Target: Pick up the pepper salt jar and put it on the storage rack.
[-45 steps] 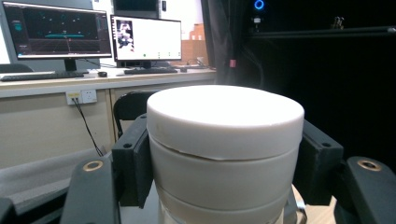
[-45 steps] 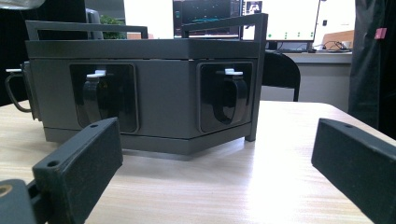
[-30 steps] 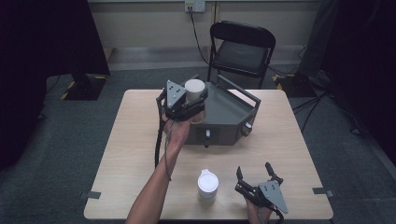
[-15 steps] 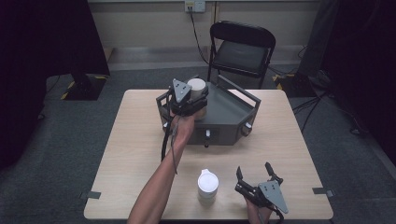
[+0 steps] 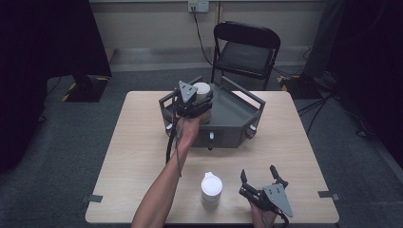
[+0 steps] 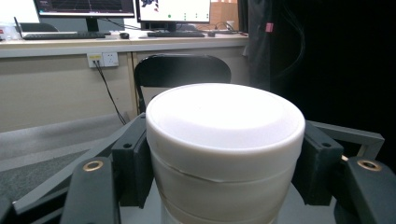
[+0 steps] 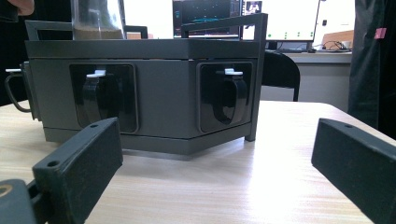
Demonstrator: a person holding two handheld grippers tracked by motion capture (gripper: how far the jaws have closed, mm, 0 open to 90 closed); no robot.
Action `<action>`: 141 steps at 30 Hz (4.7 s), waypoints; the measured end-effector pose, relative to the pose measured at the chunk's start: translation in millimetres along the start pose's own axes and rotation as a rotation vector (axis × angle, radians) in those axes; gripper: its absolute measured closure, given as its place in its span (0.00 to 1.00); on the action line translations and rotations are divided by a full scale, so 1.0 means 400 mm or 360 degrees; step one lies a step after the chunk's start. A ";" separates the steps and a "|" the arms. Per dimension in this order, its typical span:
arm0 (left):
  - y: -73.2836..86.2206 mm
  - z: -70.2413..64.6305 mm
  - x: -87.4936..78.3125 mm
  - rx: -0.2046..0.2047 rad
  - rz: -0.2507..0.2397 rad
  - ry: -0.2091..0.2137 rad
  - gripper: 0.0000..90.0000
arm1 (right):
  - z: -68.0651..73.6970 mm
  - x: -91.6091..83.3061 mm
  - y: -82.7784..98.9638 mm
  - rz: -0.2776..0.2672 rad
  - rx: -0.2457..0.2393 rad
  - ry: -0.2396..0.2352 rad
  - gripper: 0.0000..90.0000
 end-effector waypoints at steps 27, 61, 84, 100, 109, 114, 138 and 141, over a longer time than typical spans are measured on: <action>0.014 0.006 -0.006 -0.0068 -0.0033 0.0032 0.30 | 0.000 0.000 0.000 -0.0001 0.0001 -0.0001 0.01; 0.008 0.019 -0.113 -0.0074 -0.0224 0.0140 0.00 | 0.000 0.000 0.000 0.0001 0.0001 -0.0003 0.01; 0.035 0.030 -0.224 -0.0068 -0.0368 0.0188 0.00 | 0.000 0.000 0.000 0.0000 -0.0001 -0.0001 0.01; 0.076 0.043 -0.305 -0.0084 -0.0414 0.0197 0.00 | 0.000 0.000 0.000 -0.0001 0.0000 -0.0001 0.01; 0.111 0.059 -0.349 -0.0076 -0.0405 0.0182 0.00 | 0.000 0.000 0.000 0.0000 0.0000 0.0000 0.01; 0.142 0.061 -0.389 -0.0115 -0.0423 0.0172 0.00 | 0.000 0.000 0.000 -0.0001 0.0000 0.0000 0.01; 0.311 0.026 -0.477 -0.0082 -0.0418 0.0013 0.00 | 0.000 0.000 0.000 0.0000 0.0000 0.0002 0.01; 0.332 0.014 -0.482 -0.0028 -0.0424 -0.0029 0.00 | 0.001 0.000 0.000 0.0000 -0.0001 0.0003 0.01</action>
Point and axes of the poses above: each handheld gripper's, and its own axes: x roughly forward along the jaws, y roughly out of its underside, z roughly to its left, the point moved 6 cm from there along x, roughly forward along the jaws, and after that the axes turned 3 degrees about -y, right-handed, at the moved point
